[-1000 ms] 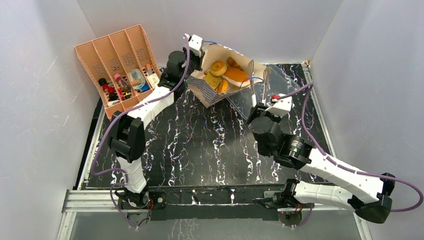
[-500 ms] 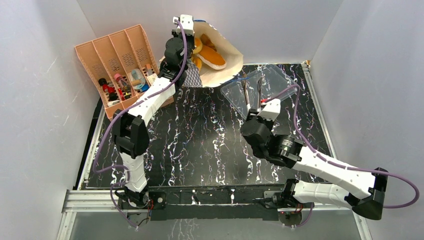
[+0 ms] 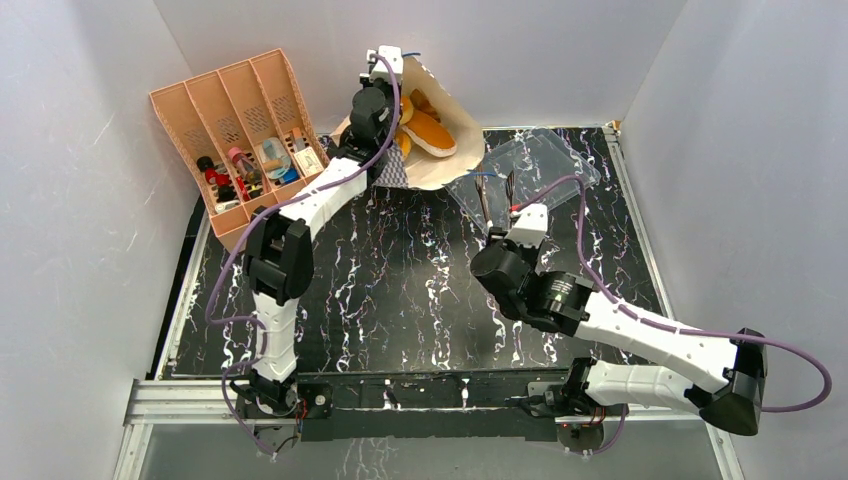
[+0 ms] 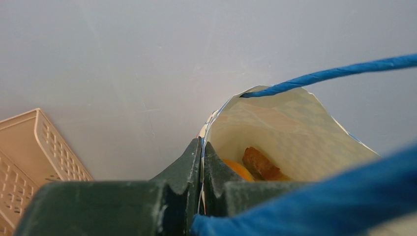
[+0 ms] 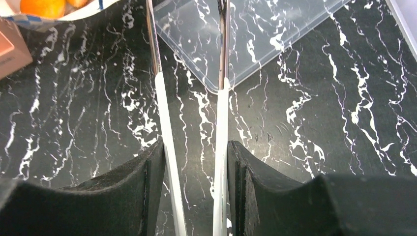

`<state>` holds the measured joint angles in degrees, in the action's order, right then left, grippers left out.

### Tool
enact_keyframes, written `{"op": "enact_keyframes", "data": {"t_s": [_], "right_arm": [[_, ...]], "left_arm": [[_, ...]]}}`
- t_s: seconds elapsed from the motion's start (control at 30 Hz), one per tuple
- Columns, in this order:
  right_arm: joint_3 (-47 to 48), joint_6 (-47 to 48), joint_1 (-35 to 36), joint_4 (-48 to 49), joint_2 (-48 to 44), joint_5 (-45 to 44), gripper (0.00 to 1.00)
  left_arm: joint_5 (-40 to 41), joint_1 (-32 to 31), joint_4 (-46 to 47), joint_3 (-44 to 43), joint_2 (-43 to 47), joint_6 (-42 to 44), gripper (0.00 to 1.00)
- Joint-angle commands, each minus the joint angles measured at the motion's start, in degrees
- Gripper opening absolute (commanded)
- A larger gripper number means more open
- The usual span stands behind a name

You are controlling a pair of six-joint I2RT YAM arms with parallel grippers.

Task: Take the fake bread out of the paper bag
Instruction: Pick up the clamp at the center of the board.

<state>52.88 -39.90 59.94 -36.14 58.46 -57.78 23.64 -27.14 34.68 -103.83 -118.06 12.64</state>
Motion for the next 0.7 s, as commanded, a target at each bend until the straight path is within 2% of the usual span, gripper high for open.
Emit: {"op": "enact_keyframes", "data": {"t_s": [0.0,0.23,0.67], "right_arm": [[-2.62,-4.13,0.26,-1.03,-1.51,-0.01,0.22],[-7.79,-7.26,0.32,-2.73,-3.27,1.54,0.22],[-8.25,-11.83,0.45,-8.83,-6.26,2.11,0.22]], "left_arm": [[1.41,-0.18,9.15,-3.30,0.81,0.28,0.00],[2.61,-0.22,9.53,-5.06,-0.56,0.26,0.00],[2.51,-0.29,12.21,-1.00,0.43,2.01,0.00]]}}
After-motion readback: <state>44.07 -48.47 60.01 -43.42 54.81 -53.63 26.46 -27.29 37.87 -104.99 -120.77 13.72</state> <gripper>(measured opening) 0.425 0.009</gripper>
